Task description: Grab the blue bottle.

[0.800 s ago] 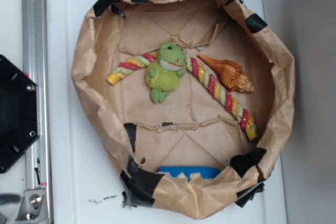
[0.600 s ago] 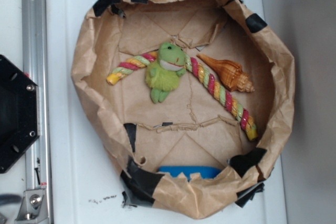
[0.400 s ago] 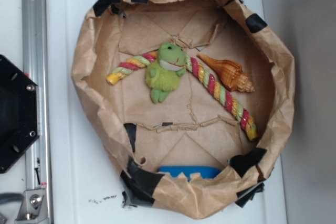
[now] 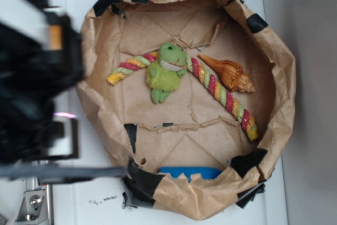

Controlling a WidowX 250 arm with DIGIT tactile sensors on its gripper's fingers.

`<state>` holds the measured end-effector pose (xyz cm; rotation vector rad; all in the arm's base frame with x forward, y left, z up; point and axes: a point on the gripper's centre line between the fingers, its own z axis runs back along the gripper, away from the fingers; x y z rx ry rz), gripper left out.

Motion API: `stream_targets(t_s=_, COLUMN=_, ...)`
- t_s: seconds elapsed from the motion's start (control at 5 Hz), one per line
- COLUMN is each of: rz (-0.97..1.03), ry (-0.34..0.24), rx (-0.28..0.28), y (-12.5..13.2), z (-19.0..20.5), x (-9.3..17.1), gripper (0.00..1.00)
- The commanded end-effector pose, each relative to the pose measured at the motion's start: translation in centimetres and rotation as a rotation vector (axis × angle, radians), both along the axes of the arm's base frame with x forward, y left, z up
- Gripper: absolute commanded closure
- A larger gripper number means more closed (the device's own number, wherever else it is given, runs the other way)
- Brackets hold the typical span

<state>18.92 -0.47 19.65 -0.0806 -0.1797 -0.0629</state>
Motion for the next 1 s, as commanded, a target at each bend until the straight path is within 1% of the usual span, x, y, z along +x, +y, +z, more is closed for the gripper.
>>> stream_targets(t_s=0.0, rz=-0.204, ry=-0.126, rx=-0.025, y=1.6, z=-4.9, x=6.4, gripper=0.00)
stream_targets(t_s=0.2, rz=-0.316, ry=-0.117, rx=-0.076, y=-0.9, z=-7.4, x=7.7, gripper=0.00)
stream_targets(t_s=0.4, rz=-0.394, ry=-0.098, rx=-0.045, y=-4.0, z=-9.5, x=7.8, gripper=0.00)
stream_targets(t_s=0.6, rz=-0.481, ry=-0.093, rx=-0.002, y=-7.3, z=-11.6, x=7.4, gripper=0.00)
stream_targets(t_s=0.8, rz=-0.534, ry=-0.121, rx=-0.029, y=-10.3, z=-12.3, x=7.5, gripper=0.00)
